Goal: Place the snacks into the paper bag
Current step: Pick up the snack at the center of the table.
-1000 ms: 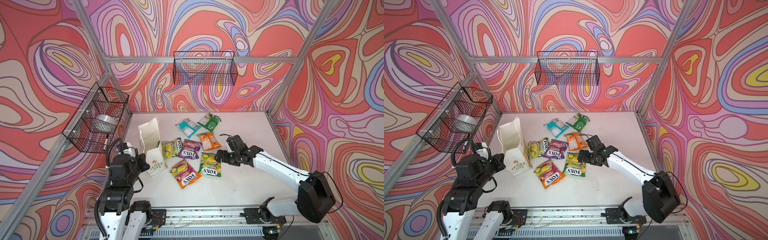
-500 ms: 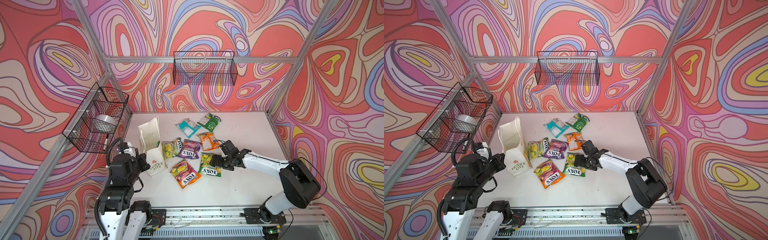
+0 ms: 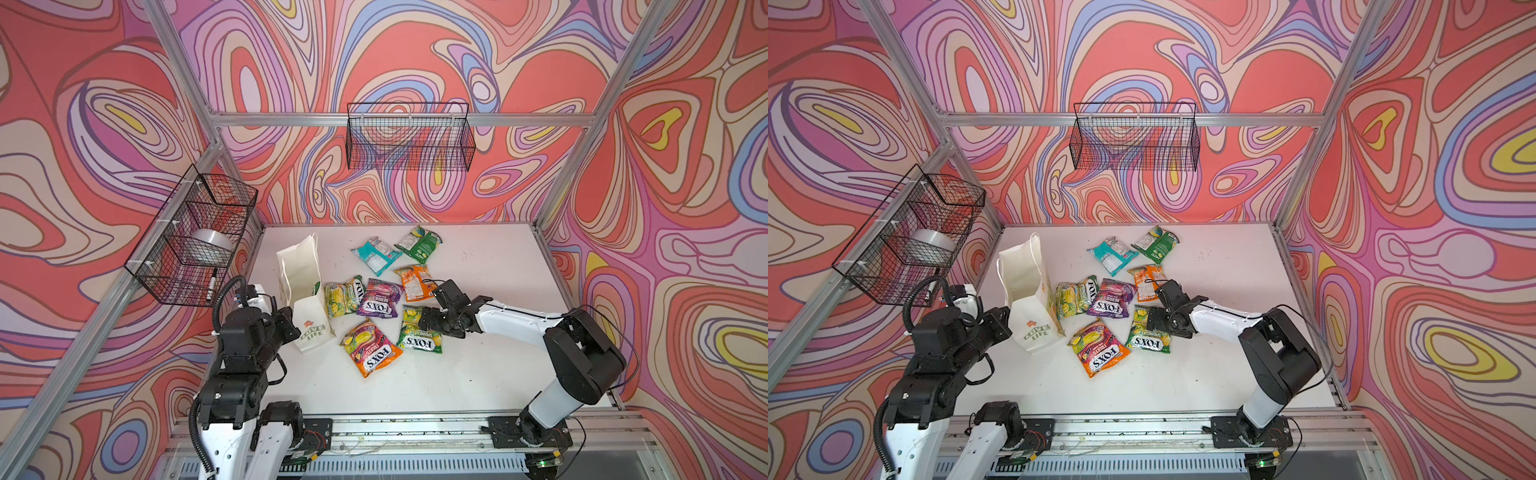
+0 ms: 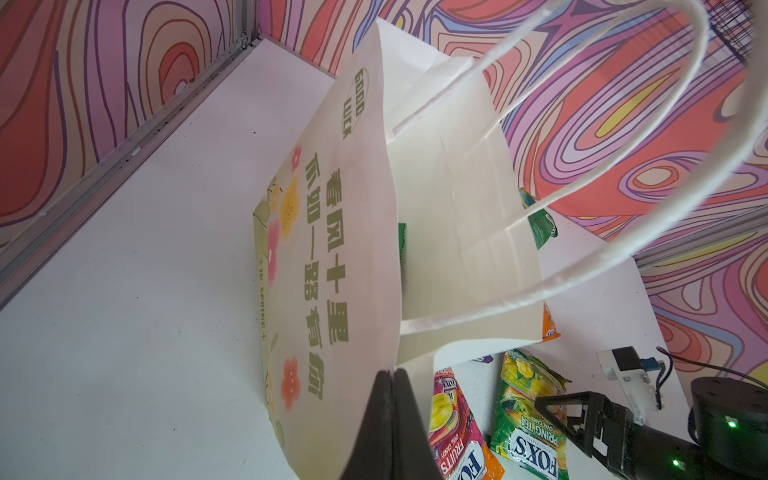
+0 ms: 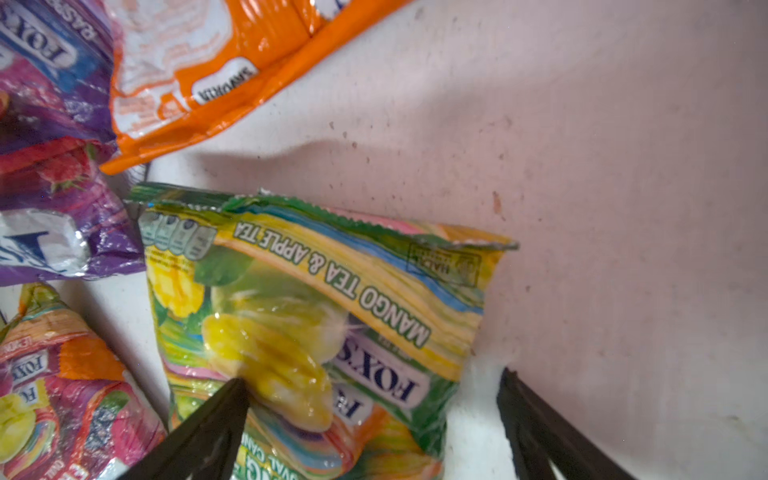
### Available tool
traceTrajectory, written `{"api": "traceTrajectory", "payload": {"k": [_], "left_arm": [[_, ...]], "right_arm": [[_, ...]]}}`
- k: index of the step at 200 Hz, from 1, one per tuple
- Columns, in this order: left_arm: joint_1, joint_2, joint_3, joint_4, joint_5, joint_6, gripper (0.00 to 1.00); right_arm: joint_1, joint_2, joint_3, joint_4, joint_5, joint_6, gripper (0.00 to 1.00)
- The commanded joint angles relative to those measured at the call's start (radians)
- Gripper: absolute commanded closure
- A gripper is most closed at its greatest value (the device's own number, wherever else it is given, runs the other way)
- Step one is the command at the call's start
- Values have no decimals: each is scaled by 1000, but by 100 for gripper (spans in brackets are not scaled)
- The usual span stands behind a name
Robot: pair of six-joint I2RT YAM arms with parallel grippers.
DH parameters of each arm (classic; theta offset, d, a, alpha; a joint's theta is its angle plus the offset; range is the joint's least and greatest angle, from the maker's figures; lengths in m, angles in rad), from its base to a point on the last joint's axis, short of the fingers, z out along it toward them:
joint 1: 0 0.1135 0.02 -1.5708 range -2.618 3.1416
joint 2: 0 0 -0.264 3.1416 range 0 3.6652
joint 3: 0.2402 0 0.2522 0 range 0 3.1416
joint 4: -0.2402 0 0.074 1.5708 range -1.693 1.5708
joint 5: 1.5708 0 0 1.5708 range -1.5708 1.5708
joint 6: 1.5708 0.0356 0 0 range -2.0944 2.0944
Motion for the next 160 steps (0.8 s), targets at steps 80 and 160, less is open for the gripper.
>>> {"api": "traceTrajectory", "payload": {"k": [80,160], "left_arm": [[8,10,-10,-28,10,1,100],[8,7,-9,-26,14,2,100]], "right_arm": [[26,46,-60,73,-1,56,34],[29,-50,-19,26,-5,27,78]]}}
